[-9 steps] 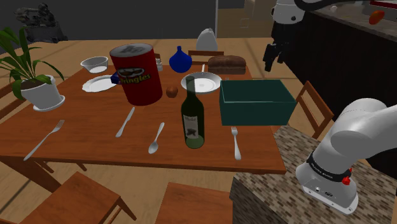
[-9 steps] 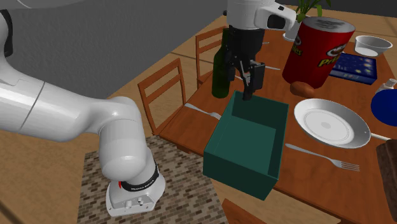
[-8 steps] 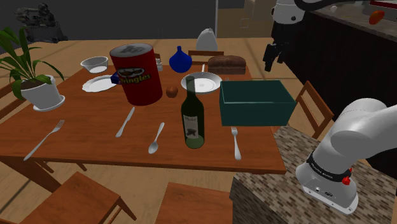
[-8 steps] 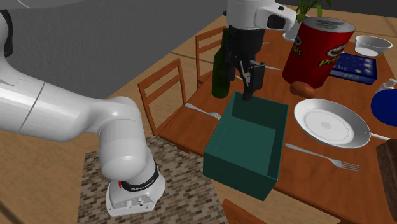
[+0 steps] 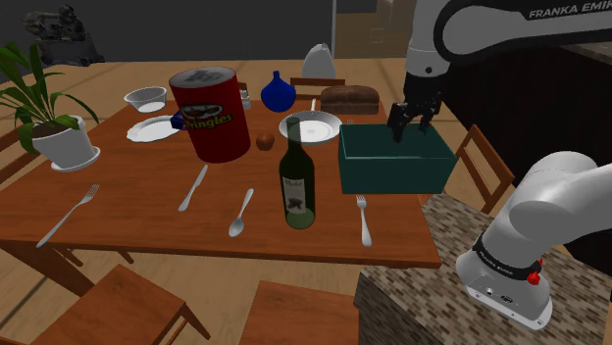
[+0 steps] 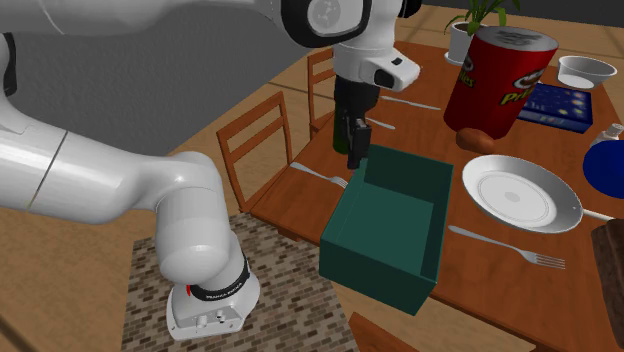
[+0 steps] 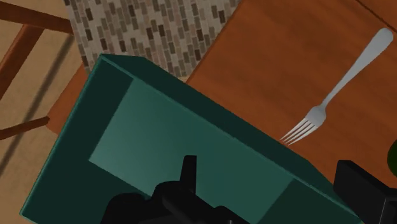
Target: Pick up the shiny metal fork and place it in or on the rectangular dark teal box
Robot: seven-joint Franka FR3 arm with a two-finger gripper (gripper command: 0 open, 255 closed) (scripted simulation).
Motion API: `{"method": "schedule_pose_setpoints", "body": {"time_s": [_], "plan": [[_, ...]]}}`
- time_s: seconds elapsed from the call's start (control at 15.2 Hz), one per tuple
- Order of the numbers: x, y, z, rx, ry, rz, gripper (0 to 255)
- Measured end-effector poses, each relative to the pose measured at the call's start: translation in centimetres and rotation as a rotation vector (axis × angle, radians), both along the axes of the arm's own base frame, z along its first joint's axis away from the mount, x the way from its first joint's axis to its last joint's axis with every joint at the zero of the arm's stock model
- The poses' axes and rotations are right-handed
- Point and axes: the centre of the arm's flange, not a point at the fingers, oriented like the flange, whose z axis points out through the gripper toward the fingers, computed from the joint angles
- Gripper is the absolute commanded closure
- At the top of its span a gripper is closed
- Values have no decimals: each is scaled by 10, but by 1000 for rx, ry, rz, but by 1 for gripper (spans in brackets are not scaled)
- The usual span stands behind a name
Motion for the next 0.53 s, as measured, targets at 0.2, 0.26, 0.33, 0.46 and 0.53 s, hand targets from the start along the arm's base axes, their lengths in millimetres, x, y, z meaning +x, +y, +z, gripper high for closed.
{"method": "schedule_pose_setpoints", "body": {"time_s": [0.2,0.26,0.33,0.46,0.53], "plan": [[-3,23,-32,15,16,-93,0],[-5,32,-40,20,21,-124,0],[-2,38,-49,25,27,-156,0],[-5,56,-68,35,38,-217,0],[-3,63,-79,40,43,-249,0]]}}
